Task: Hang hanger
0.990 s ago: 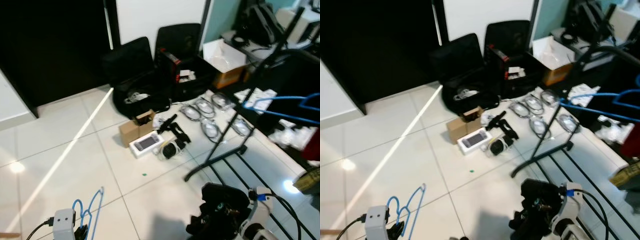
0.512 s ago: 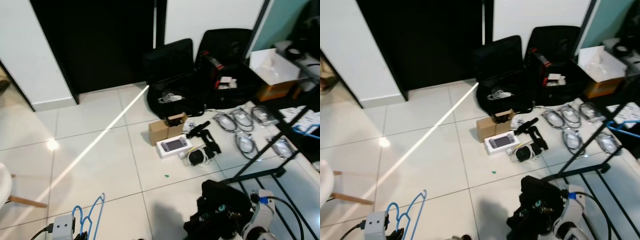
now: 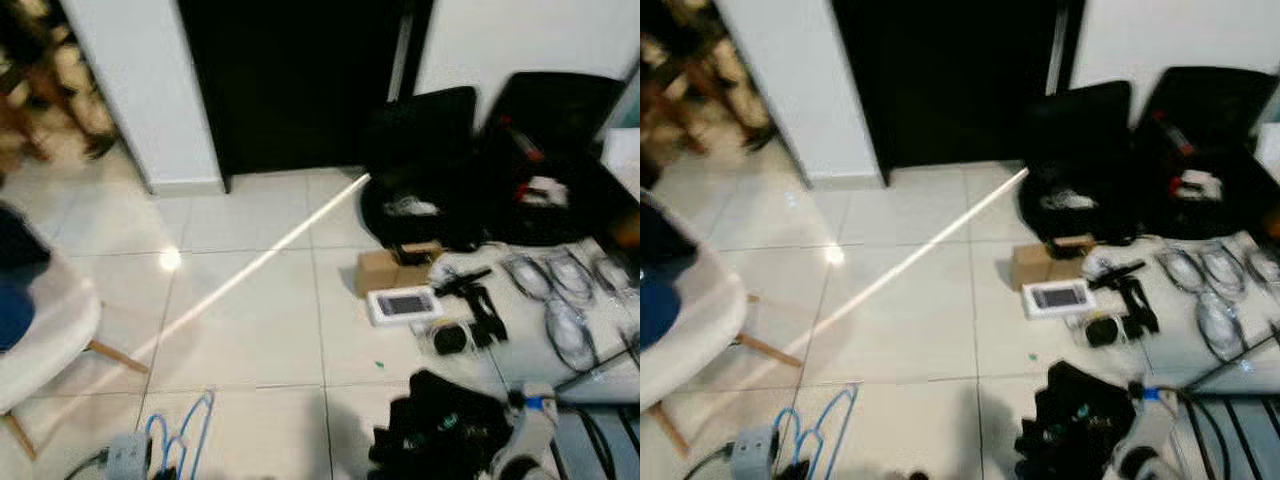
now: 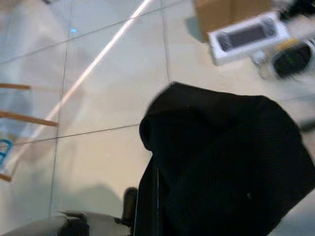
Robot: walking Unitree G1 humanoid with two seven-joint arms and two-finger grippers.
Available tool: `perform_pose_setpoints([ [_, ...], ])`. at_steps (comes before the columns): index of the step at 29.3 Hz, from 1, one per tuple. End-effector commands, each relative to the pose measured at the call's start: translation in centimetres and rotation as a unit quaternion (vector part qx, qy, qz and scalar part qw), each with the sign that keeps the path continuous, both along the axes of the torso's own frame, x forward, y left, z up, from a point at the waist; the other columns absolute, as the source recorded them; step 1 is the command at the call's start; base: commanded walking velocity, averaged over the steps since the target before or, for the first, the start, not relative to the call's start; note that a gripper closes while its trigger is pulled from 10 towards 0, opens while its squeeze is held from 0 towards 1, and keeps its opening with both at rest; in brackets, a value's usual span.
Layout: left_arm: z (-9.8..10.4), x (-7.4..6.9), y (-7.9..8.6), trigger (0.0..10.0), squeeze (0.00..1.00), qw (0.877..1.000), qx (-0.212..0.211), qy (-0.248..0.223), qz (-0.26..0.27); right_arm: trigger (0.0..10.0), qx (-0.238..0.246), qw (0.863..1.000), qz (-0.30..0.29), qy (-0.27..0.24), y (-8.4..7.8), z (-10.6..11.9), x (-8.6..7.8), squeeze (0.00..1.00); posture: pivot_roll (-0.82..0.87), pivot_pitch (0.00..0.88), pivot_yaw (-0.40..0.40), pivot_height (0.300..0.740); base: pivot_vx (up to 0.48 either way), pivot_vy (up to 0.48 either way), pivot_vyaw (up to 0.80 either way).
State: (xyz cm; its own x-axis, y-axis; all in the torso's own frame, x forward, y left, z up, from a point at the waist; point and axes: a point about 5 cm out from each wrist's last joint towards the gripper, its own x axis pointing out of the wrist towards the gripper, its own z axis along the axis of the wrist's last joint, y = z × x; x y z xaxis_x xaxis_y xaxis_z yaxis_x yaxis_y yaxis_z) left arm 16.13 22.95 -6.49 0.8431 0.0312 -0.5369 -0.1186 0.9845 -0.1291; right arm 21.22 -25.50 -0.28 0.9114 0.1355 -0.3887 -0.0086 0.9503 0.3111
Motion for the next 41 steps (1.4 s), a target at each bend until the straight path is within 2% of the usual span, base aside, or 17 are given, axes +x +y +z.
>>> perform_pose_setpoints([
  [1, -0.32, -0.64, 0.07, 10.0, 0.00, 1.000, -0.002, 0.011, 0.002, 10.0, 0.003, 1.000, -0.010, 0.015, -0.35, -0.63, -0.97, 0.00, 0.02, 0.193, -0.036, 0.740, 0.000, 0.000, 0.66],
  [41, -0.31, -0.59, 0.08, 10.0, 0.00, 1.000, -0.002, 0.012, 0.001, 10.0, 0.002, 1.000, -0.009, 0.015, -0.32, -0.70, -0.90, 0.00, 0.02, 0.193, -0.034, 0.740, 0.000, 0.000, 0.65],
])
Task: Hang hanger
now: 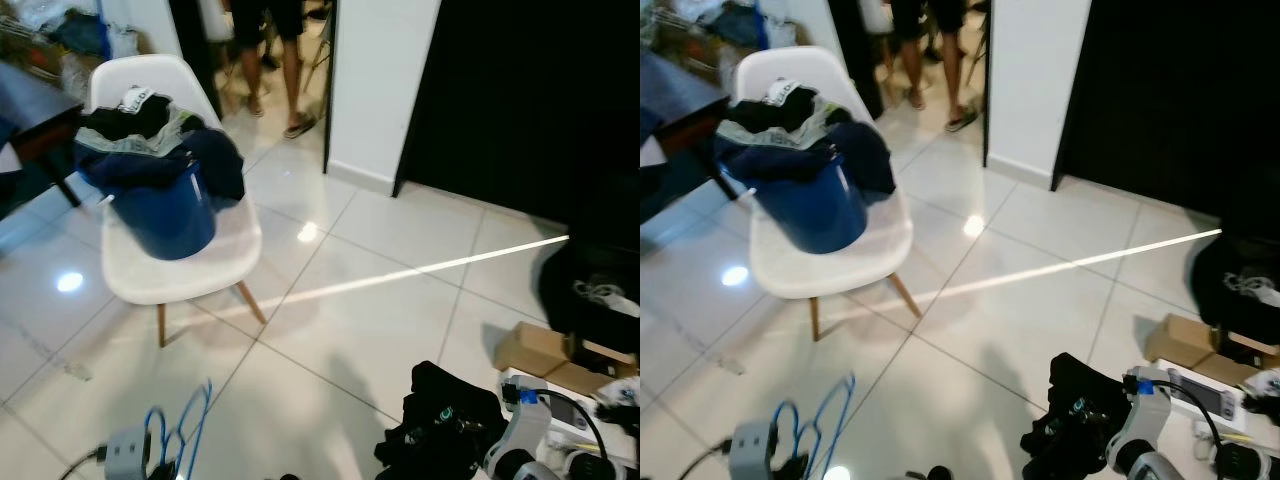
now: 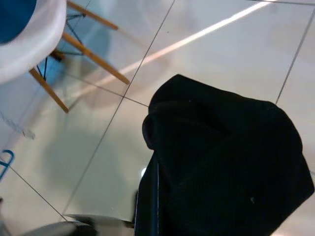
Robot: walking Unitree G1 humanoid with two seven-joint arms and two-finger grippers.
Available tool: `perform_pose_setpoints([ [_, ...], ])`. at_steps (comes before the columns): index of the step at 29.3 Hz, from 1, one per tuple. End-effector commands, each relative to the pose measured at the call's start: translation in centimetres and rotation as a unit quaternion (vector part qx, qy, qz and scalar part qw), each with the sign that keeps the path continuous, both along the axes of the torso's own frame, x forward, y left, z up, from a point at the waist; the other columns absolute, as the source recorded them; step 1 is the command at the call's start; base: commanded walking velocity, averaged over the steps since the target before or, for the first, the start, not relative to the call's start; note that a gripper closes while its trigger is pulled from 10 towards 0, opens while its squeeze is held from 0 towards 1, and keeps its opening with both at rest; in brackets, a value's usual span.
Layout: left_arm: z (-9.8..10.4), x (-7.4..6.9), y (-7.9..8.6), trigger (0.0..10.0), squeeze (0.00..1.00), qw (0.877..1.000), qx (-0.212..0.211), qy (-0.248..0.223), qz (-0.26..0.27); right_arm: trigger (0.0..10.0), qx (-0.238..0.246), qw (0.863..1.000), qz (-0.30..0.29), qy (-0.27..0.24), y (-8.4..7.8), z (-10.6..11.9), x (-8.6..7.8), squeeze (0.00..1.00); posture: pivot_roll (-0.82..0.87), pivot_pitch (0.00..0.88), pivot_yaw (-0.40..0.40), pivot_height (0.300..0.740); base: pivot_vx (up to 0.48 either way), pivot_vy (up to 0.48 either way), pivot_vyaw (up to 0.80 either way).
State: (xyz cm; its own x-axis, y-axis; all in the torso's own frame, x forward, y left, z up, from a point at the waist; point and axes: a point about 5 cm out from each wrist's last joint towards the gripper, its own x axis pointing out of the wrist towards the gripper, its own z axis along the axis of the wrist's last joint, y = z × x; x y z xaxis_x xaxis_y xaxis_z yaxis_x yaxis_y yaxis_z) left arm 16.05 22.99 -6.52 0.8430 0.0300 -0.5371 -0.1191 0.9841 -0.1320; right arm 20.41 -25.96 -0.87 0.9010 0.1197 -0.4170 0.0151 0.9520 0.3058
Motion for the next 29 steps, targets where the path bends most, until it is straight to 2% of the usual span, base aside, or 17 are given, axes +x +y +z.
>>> perform_pose_setpoints([
  [1, -0.29, -0.51, 0.04, 10.0, 0.00, 1.000, 0.000, 0.012, 0.001, 10.0, 0.004, 1.000, -0.002, -0.001, 0.14, -0.13, -0.09, 0.00, 0.02, 0.191, -0.034, 0.740, 0.000, 0.000, 0.64],
  [29, -0.36, -0.65, -0.02, 10.0, 0.00, 1.000, -0.002, 0.013, -0.001, 10.0, 0.006, 1.000, 0.001, 0.000, 0.15, -0.20, -0.25, 0.00, 0.02, 0.185, -0.033, 0.740, 0.000, 0.000, 0.65],
])
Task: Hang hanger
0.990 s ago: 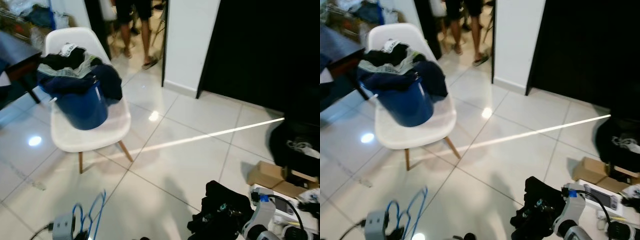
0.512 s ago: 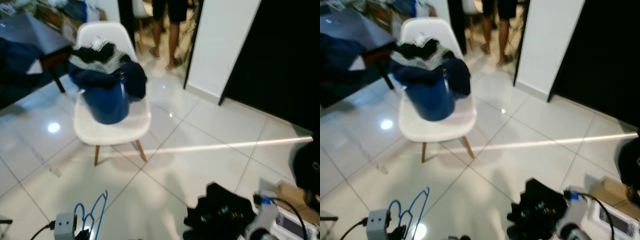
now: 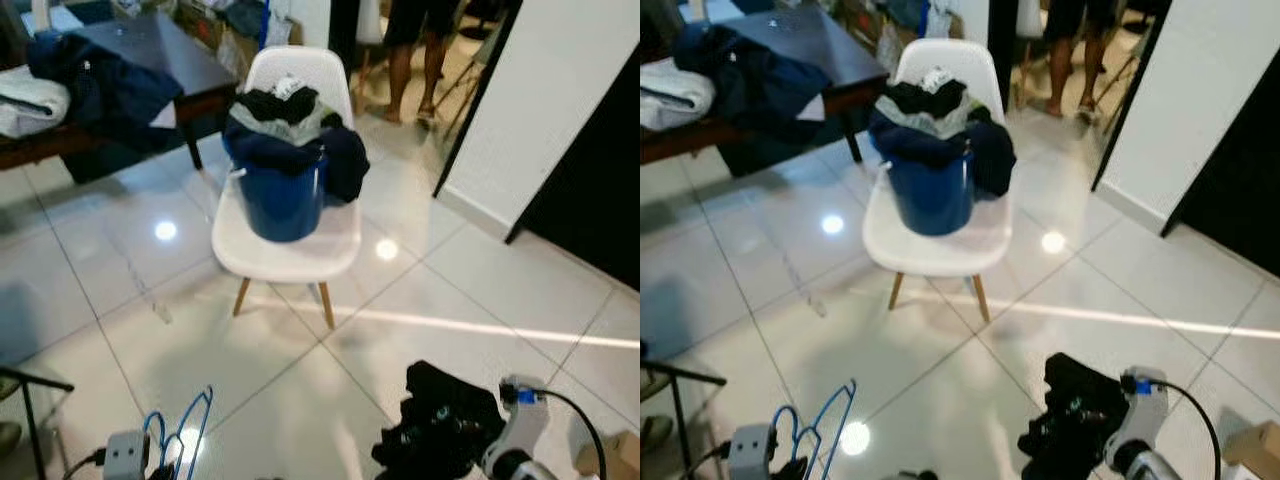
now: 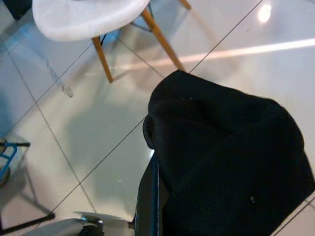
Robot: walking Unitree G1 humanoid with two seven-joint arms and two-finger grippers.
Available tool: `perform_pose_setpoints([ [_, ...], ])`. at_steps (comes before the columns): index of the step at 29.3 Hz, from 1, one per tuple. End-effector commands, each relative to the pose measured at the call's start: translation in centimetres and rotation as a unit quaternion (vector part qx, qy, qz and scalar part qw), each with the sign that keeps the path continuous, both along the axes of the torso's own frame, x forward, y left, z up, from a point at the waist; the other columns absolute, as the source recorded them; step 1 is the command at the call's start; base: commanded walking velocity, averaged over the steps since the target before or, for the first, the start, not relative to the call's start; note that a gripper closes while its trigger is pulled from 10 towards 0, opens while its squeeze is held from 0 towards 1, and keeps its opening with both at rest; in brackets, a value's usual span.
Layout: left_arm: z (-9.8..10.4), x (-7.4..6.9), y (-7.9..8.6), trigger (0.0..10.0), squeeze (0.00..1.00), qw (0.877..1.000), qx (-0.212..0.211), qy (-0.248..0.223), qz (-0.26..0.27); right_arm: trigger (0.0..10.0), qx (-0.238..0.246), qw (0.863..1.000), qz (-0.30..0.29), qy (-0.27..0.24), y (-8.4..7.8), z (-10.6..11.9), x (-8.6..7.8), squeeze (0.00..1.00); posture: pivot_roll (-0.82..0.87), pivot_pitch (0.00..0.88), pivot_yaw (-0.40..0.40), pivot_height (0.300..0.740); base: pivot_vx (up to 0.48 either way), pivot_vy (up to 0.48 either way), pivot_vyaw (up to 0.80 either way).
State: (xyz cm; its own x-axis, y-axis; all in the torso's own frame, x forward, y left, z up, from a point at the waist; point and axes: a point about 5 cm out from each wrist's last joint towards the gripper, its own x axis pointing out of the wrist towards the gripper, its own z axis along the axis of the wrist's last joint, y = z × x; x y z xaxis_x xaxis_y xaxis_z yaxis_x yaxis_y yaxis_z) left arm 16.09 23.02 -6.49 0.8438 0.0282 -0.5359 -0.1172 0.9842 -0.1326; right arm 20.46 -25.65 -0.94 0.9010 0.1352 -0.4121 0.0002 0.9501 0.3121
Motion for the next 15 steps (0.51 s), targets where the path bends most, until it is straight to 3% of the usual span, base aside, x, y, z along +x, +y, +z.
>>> perform_pose_setpoints([
  [1, -0.38, -0.68, -0.03, 10.0, 0.00, 1.000, -0.002, 0.014, 0.000, 10.0, 0.003, 1.000, -0.006, 0.002, -0.15, -0.11, -0.28, 0.00, 0.02, 0.185, -0.033, 0.740, 0.000, 0.000, 0.65],
  [15, -0.27, -0.42, 0.04, 10.0, 0.00, 1.000, -0.002, 0.012, 0.000, 10.0, 0.001, 1.000, -0.003, -0.002, 0.02, 0.10, -0.01, 0.00, 0.02, 0.191, -0.030, 0.740, 0.000, 0.000, 0.65],
])
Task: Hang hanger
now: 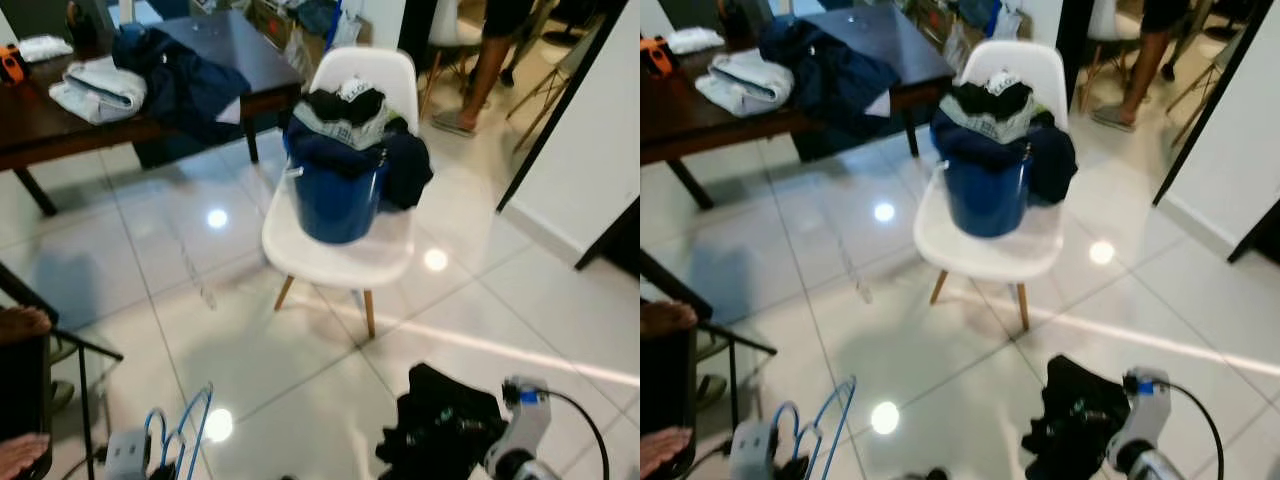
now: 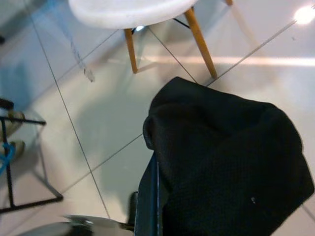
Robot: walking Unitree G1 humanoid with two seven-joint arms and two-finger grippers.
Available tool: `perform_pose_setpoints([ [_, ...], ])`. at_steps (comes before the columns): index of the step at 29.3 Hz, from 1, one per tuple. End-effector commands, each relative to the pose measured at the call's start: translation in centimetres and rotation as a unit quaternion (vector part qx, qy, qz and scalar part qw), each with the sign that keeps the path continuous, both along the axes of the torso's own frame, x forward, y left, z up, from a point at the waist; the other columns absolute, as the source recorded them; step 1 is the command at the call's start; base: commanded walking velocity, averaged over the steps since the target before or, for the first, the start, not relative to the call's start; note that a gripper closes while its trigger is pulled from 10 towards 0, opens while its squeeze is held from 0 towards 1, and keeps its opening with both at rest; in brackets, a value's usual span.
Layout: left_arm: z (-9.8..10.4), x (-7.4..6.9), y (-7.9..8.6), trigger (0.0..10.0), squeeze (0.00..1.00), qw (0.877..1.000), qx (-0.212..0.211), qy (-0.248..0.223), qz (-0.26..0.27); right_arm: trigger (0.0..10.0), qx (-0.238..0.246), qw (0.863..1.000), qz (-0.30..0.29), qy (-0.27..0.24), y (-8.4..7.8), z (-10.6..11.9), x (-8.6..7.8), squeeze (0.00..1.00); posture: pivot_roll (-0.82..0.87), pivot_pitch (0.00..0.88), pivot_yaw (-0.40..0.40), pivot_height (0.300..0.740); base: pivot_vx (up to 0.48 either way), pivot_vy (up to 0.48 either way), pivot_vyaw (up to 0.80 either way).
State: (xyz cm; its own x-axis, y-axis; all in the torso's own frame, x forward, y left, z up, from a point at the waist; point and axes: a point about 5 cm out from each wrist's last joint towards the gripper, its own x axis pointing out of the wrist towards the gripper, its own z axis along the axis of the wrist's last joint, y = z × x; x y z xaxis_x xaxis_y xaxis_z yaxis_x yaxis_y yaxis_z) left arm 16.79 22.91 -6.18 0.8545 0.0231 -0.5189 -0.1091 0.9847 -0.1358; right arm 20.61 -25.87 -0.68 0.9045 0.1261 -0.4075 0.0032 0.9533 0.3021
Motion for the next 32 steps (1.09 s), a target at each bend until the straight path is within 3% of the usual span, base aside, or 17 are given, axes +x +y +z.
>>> perform_pose_setpoints([
  [1, -0.58, -1.11, 0.14, 10.0, 0.00, 1.000, -0.002, 0.022, 0.003, 10.0, 0.007, 1.000, -0.001, 0.001, 0.24, -0.16, -0.16, 0.00, 0.02, 0.191, -0.030, 0.740, 0.000, 0.000, 0.65],
  [21, -0.59, -1.13, 0.13, 10.0, 0.00, 1.000, -0.003, 0.022, 0.004, 10.0, 0.012, 1.000, 0.005, -0.002, 0.36, -0.10, -0.24, 0.00, 0.02, 0.192, -0.028, 0.740, 0.000, 0.000, 0.64],
  [32, -0.57, -1.10, 0.13, 10.0, 0.00, 1.000, -0.005, 0.020, 0.000, 10.0, 0.017, 1.000, -0.008, -0.007, 0.26, -0.04, -0.20, 0.00, 0.02, 0.190, -0.026, 0.740, 0.371, 0.000, 0.00],
])
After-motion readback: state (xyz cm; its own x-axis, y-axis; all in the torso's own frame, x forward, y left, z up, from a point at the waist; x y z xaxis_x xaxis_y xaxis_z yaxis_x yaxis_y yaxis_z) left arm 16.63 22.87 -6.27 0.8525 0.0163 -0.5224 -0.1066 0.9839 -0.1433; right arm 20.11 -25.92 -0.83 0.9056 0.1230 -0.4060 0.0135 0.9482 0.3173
